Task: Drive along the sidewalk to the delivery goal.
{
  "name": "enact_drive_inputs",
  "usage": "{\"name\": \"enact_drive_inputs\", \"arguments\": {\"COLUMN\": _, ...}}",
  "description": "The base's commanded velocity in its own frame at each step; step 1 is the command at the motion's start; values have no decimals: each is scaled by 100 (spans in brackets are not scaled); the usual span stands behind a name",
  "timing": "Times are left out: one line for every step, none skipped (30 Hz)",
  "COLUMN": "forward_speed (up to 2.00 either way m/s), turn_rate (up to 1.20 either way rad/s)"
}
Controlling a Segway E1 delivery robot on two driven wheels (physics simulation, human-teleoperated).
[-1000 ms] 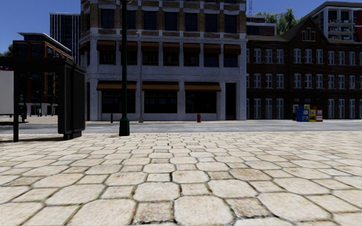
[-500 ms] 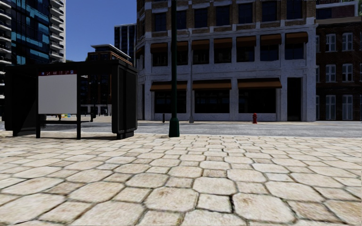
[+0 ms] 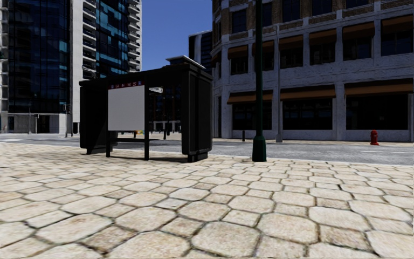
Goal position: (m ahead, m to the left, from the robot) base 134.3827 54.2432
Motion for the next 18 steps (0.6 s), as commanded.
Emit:
{"name": "enact_drive_inputs", "arguments": {"forward_speed": 200, "turn_rate": 68}}
{"name": "enact_drive_inputs", "arguments": {"forward_speed": 200, "turn_rate": 68}}
{"name": "enact_drive_inputs", "arguments": {"forward_speed": 200, "turn_rate": 68}}
{"name": "enact_drive_inputs", "arguments": {"forward_speed": 200, "turn_rate": 68}}
{"name": "enact_drive_inputs", "arguments": {"forward_speed": 200, "turn_rate": 68}}
{"name": "enact_drive_inputs", "arguments": {"forward_speed": 200, "turn_rate": 68}}
{"name": "enact_drive_inputs", "arguments": {"forward_speed": 200, "turn_rate": 68}}
{"name": "enact_drive_inputs", "arguments": {"forward_speed": 200, "turn_rate": 68}}
{"name": "enact_drive_inputs", "arguments": {"forward_speed": 200, "turn_rate": 68}}
{"name": "enact_drive_inputs", "arguments": {"forward_speed": 200, "turn_rate": 68}}
{"name": "enact_drive_inputs", "arguments": {"forward_speed": 200, "turn_rate": 68}}
{"name": "enact_drive_inputs", "arguments": {"forward_speed": 200, "turn_rate": 68}}
{"name": "enact_drive_inputs", "arguments": {"forward_speed": 200, "turn_rate": 68}}
{"name": "enact_drive_inputs", "arguments": {"forward_speed": 200, "turn_rate": 68}}
{"name": "enact_drive_inputs", "arguments": {"forward_speed": 200, "turn_rate": 68}}
{"name": "enact_drive_inputs", "arguments": {"forward_speed": 200, "turn_rate": 68}}
{"name": "enact_drive_inputs", "arguments": {"forward_speed": 200, "turn_rate": 68}}
{"name": "enact_drive_inputs", "arguments": {"forward_speed": 200, "turn_rate": 68}}
